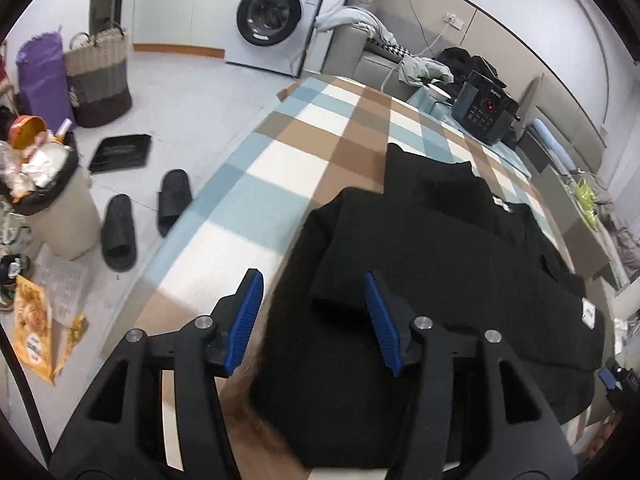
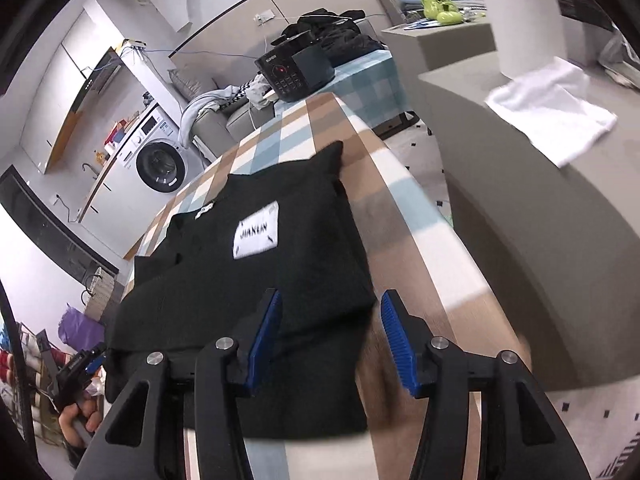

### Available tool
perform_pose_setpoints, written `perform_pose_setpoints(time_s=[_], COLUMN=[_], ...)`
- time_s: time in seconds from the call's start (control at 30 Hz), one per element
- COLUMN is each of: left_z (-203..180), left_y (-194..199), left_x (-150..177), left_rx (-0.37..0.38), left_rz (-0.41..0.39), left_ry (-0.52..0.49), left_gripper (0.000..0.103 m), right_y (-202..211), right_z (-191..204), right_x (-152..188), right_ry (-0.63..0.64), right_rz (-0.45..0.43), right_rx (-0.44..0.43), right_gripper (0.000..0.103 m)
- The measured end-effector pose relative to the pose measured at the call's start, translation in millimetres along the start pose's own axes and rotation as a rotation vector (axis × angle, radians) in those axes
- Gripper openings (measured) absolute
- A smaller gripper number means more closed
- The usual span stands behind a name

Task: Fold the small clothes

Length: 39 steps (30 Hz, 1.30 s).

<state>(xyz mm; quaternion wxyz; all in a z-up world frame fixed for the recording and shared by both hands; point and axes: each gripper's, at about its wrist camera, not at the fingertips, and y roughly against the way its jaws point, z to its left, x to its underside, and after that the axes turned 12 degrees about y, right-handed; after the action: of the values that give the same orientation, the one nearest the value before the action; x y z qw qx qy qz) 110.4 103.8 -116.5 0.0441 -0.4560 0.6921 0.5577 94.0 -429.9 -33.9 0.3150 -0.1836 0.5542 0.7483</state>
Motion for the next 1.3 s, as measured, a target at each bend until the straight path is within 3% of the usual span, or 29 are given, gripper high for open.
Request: perform_pose_setpoints(time_s=[0.57, 1.3], left_z=[7.7, 22.4], left_y=[36.0, 34.3], left_x=[44.0, 57.5], left_rx=[0.002, -0.022], left_rz=[0.038, 0.081], left_ry=[-0.017, -0.020], left_gripper=[0.050, 0.051], right_y=[17.7, -0.6], right_z=[9.2, 12.5], right_x=[40.1, 39.6], right_ry=[0.061, 0.080], right_rz=[0.058, 0.113], right_rx=[-0.044, -0.062], right_gripper=[0.053, 0.053])
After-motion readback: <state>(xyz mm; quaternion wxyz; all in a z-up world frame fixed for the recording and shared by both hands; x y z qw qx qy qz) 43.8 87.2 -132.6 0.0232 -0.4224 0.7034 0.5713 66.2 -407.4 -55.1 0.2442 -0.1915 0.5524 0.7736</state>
